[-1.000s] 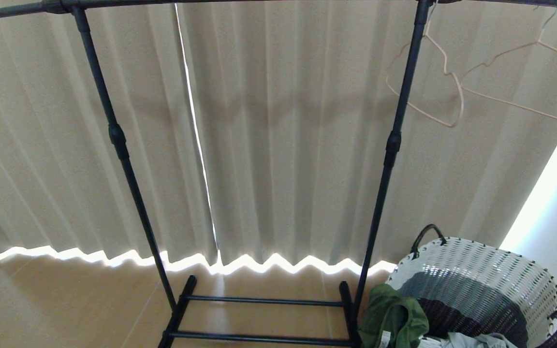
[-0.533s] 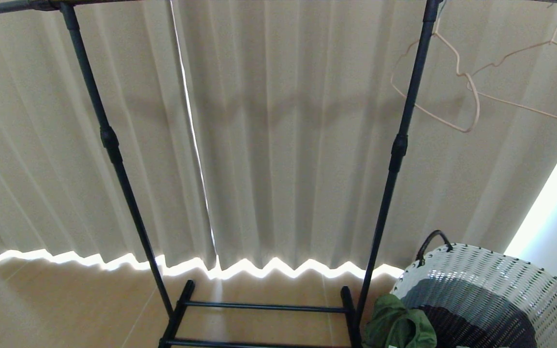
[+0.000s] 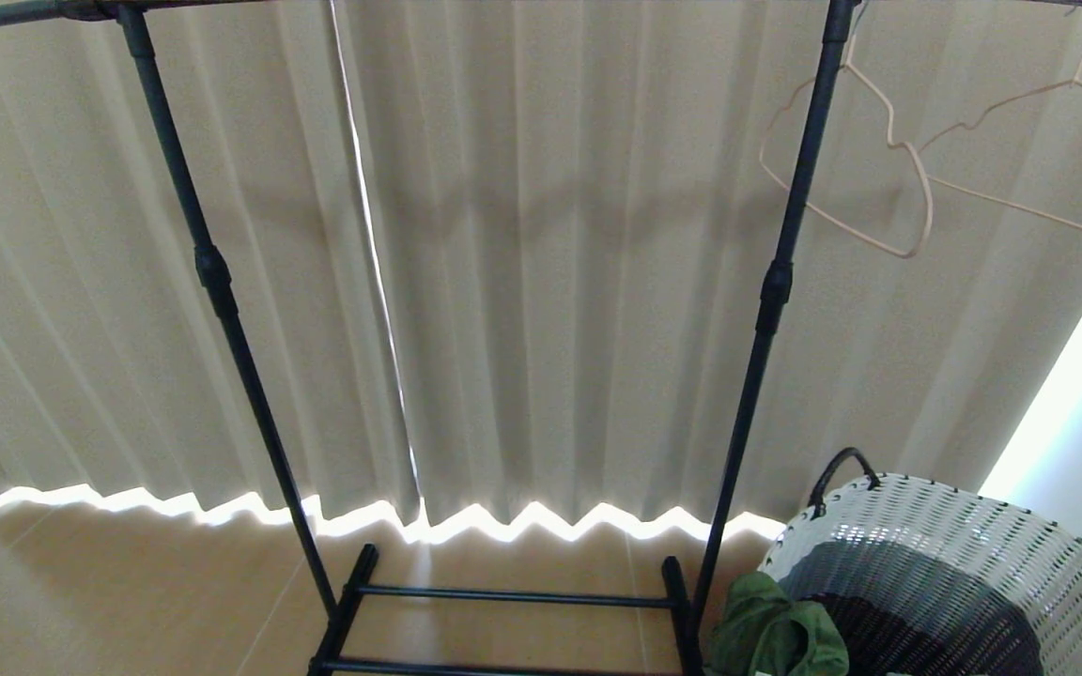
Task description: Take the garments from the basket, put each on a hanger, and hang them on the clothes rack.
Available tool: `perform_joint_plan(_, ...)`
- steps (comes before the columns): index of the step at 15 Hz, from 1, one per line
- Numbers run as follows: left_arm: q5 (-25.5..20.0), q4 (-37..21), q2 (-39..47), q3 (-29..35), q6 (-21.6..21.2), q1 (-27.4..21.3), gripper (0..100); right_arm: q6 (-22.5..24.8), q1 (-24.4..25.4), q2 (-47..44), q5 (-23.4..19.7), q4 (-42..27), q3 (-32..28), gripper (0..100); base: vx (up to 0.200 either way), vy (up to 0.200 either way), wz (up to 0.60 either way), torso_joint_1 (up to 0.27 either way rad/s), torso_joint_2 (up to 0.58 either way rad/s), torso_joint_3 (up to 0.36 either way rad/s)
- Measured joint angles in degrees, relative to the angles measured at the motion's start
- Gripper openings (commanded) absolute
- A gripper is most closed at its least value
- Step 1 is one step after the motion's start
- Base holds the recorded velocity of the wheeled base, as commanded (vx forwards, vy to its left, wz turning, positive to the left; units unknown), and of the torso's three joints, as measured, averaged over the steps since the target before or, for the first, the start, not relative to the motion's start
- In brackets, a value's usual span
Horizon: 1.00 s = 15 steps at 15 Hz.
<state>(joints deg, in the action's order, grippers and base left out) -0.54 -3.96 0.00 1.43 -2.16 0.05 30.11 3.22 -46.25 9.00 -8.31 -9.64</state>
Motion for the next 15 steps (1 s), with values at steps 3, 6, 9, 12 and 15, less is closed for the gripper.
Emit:
perform_joint_plan(3,0.4,0.0,0.0,0.0,0.0,0.0,100,5.0,-0.5,-13.6,2.1,4.8,-0.7,100,0.000,0.000,0.00,0.000,0.00,0.000)
perform_joint_plan(6,0.4,0.0,0.0,0.0,0.0,0.0,100,7.1,-0.9,-25.6,3.1,8.7,-0.9,100,0.000,0.000,0.00,0.000,0.00,0.000)
perform_joint_plan(9,0.5,0.0,0.0,0.0,-0.1,0.0,100,7.4,-1.0,-34.3,4.3,11.8,-1.2,100,0.000,0.000,0.00,0.000,0.00,0.000)
perform_joint_plan(12,0.5,0.0,0.0,0.0,-0.2,0.0,100,7.4,-2.1,-42.6,7.0,19.2,-1.3,100,0.000,0.000,0.00,0.000,0.00,0.000)
perform_joint_plan(15,0.5,0.0,0.0,0.0,-0.2,0.0,100,7.5,-4.6,-49.2,8.0,24.1,-1.5,100,0.000,0.000,0.00,0.000,0.00,0.000)
